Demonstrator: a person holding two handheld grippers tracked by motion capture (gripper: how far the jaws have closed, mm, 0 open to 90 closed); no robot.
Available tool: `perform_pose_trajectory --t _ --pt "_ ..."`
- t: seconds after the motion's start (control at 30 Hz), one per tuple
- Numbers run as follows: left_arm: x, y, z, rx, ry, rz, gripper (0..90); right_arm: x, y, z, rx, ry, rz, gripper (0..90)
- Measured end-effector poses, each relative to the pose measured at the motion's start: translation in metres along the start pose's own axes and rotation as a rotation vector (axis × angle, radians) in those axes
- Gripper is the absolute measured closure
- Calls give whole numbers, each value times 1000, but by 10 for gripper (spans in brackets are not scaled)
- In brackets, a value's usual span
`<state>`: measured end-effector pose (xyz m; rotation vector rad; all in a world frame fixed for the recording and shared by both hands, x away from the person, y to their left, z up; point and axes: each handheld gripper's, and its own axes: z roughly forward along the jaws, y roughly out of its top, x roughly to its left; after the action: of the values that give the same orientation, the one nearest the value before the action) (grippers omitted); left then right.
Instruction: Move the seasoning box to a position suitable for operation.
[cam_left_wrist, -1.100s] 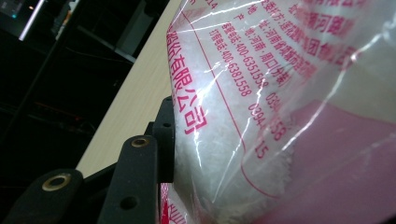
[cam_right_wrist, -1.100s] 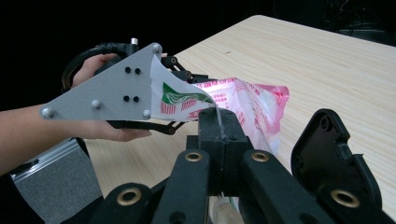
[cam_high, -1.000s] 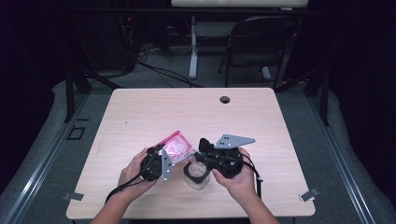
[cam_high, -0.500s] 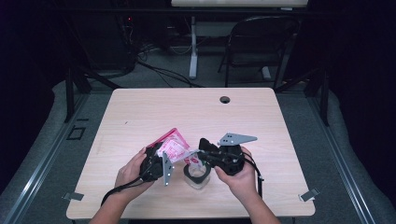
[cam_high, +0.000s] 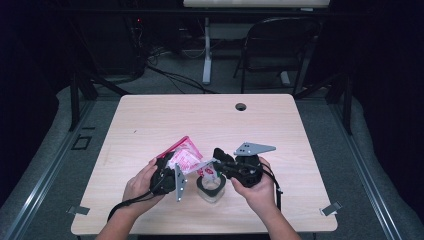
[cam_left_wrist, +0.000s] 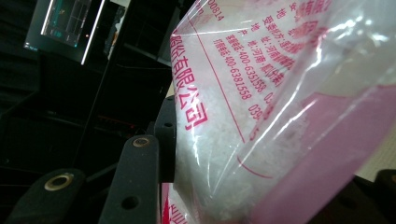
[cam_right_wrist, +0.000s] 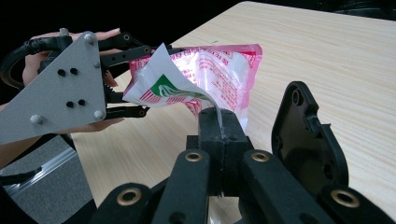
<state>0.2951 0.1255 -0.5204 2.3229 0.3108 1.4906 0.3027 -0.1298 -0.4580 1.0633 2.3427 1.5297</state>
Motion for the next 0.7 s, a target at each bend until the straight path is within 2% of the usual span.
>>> perform_pose_trajectory --t 0.17,0.53,0.7 --pt "1 0 -1 3 5 12 621 1 0 -1 3 2 -5 900" --pt "4 4 -6 26 29 84 621 1 -2 -1 16 -2 -10 900" --pt "5 7 -4 34 21 107 622 0 -2 -1 17 -6 -2 900"
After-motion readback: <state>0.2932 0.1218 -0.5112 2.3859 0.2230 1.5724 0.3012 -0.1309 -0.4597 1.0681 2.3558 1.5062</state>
